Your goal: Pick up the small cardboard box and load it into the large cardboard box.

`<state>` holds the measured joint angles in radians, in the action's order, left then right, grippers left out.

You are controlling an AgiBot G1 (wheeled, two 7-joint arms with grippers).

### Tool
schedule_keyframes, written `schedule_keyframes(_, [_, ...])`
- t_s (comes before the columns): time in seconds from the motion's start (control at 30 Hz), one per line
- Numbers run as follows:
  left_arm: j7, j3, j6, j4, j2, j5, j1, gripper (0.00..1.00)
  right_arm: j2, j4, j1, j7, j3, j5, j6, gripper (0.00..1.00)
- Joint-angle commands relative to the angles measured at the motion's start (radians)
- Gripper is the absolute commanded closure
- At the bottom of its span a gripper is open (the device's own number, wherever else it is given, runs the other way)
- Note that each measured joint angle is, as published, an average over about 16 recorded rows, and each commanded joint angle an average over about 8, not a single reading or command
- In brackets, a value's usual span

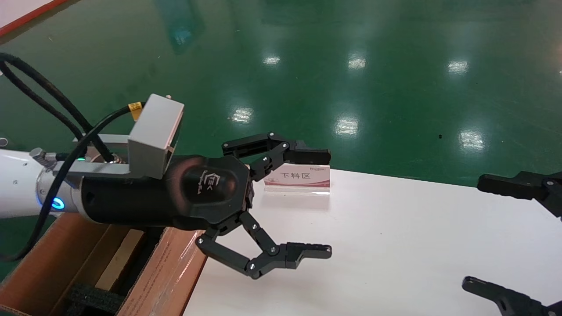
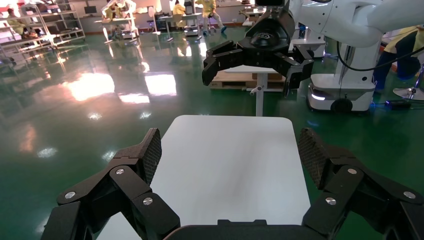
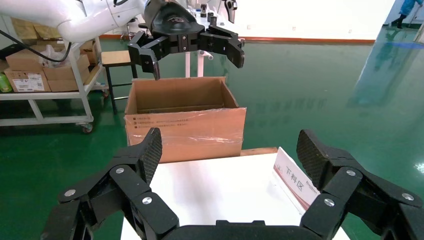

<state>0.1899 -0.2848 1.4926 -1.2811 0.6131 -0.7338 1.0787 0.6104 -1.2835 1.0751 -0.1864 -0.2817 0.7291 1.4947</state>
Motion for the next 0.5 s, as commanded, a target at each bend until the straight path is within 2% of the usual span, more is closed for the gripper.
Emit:
schedule_keyframes(0.03, [0.0,0.0,0.0,0.0,0.0,0.0,0.0,0.0,0.0,0.0,0.0,-0.001,0.001,0.001,0.0,0.0])
schedule_keyframes(0.5, [-0.001,0.002,0.001,-0.001,-0.001,0.001,-0.001,0.0,0.0,0.0,0.0,-0.001,0.001,0.001,0.0,0.0])
